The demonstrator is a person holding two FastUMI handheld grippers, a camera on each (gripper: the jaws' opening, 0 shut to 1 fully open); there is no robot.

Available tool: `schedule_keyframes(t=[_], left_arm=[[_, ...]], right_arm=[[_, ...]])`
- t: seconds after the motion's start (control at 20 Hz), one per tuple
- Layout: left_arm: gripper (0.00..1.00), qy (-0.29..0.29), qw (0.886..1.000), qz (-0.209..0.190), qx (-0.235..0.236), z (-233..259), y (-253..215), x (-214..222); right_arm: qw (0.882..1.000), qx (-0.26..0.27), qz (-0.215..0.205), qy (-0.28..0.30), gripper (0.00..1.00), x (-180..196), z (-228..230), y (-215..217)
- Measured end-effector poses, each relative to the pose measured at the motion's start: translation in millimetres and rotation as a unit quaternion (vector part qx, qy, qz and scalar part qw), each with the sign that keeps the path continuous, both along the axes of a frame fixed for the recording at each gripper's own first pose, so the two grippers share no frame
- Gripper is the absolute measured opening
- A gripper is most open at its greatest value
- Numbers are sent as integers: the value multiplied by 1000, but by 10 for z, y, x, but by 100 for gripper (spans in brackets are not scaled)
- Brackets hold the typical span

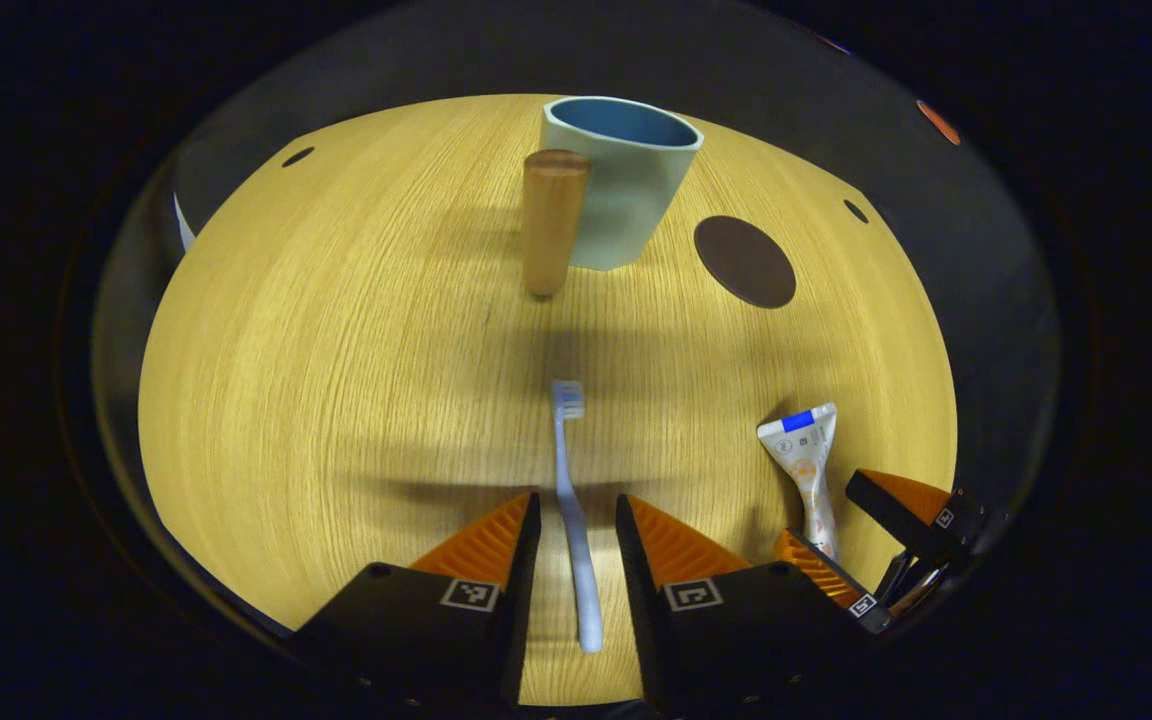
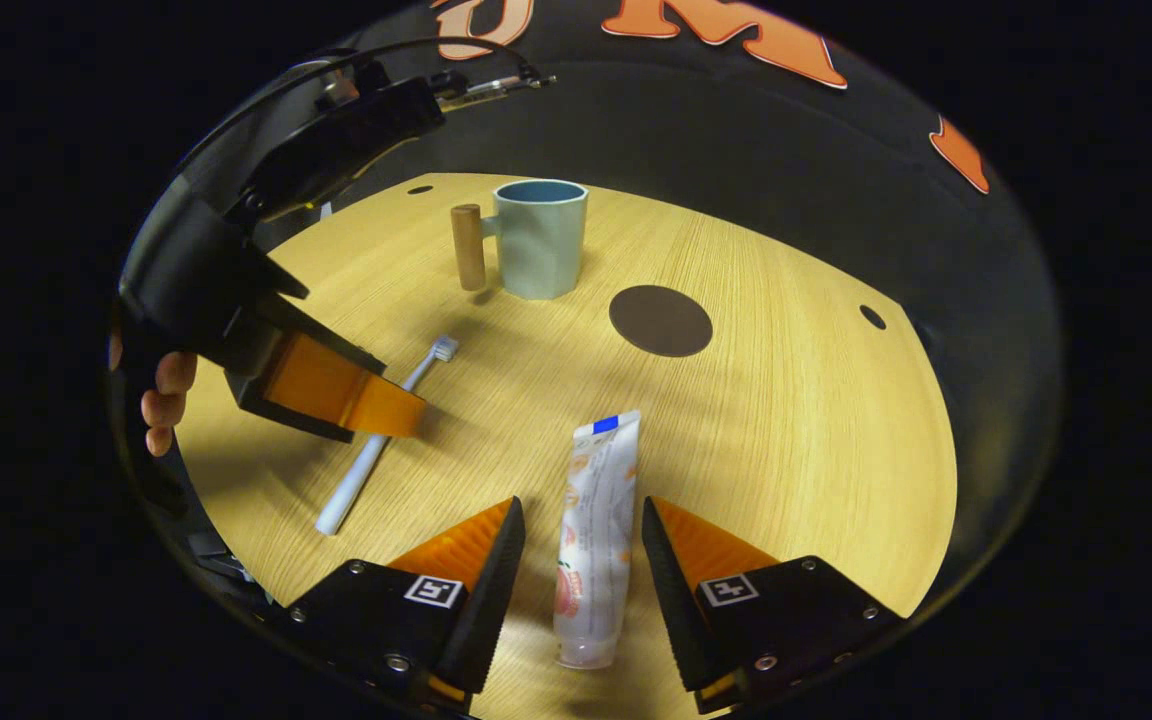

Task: Put the toothbrush and toothpaste on the desktop into the cup, then pick up the cup and place it on the coaster on the desktop.

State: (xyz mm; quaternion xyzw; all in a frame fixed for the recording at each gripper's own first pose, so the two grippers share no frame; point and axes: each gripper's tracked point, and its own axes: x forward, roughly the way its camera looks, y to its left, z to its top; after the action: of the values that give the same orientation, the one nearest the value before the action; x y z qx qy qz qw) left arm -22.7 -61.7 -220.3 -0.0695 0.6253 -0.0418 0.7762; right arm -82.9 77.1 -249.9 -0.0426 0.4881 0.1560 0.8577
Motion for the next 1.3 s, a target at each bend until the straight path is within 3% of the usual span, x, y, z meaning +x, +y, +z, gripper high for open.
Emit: schedule_keyframes(t=[0.05, 0.2, 0.3, 0.4, 0.5, 0.55, 0.65, 0.7, 0.75, 1.15, 1.3], left_arm=[[39, -1, 1000, 4, 4, 8, 12, 11], [34, 0, 1000, 11, 3, 14, 8, 20], [17, -1, 1000, 9, -1, 29, -88, 111], [20, -5, 1000, 9, -3, 12, -170, 136], [11, -12, 1000, 4, -10, 28, -172, 175], [14, -17, 1000, 1, -16, 32, -160, 220], [12, -23, 999, -7, -25, 56, -199, 277], [12, -26, 999, -6, -28, 5, -201, 308], [6, -27, 999, -4, -31, 14, -209, 323], [3, -63, 998, -21, -23, -13, -191, 393], [4, -83, 995, -25, -50, -74, -239, 429]], right_arm=[[1000, -1, -6, 5, 71, -3, -28, -3], [999, 16, -25, 25, 68, -6, -118, 19], [998, 32, -37, 30, 63, 15, -121, 0], [997, 49, -50, 35, 54, 42, -117, 7], [995, 73, -65, 38, 47, 59, -85, 17], [993, 86, -70, 39, 46, 75, -73, 22], [984, 129, -111, 54, 16, 79, -49, -25], [979, 148, -124, 61, 13, 96, -77, -35], [976, 161, -135, 65, 12, 96, -65, -60], [981, 152, -119, 27, 10, 141, -26, -62], [981, 156, -117, 4, 10, 221, 70, -69]])
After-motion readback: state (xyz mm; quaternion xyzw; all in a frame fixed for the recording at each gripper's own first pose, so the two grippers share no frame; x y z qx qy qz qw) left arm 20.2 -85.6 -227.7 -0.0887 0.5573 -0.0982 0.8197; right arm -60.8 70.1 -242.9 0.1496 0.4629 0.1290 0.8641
